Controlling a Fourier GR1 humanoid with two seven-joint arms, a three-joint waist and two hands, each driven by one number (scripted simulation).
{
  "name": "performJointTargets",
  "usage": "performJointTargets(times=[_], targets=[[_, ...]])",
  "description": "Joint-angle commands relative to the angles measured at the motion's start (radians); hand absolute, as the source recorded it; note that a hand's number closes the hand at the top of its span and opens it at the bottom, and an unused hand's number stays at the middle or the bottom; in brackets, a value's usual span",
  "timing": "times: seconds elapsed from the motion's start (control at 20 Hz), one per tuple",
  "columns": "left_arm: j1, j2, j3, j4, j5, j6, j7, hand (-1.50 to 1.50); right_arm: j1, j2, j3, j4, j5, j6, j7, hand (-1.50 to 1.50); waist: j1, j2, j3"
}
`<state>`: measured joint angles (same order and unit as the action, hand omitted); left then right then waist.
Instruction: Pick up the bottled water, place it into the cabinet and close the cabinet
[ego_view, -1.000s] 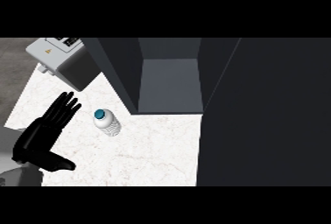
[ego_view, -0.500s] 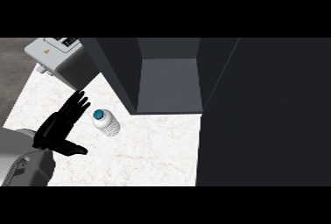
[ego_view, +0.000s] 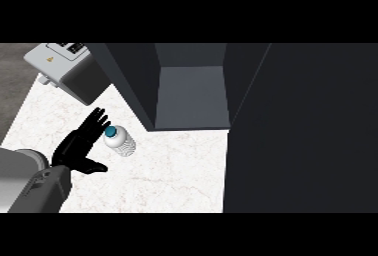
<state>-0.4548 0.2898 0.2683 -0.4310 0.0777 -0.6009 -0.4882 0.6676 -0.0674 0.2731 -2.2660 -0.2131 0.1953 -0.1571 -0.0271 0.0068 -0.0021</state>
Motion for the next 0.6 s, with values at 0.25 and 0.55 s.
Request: performJointTargets(times=[0.25,0.55], targets=[[-0.093,-0.007,-0.003,0.190,-0.043,-0.024,-0.124,-1.50,-0.060,0.018,-0.001,0.058,0.027,-0.018,-0.024,-1.50,0.000,0.002,-0.001],[-0.077,-0.014,-0.011,0.235,-0.061,-0.028,-0.166,-1.50,0.084,-0.029,0.025,-0.015,0.008,0.038,-0.071,-1.50,-0.010,0.001,-0.001]])
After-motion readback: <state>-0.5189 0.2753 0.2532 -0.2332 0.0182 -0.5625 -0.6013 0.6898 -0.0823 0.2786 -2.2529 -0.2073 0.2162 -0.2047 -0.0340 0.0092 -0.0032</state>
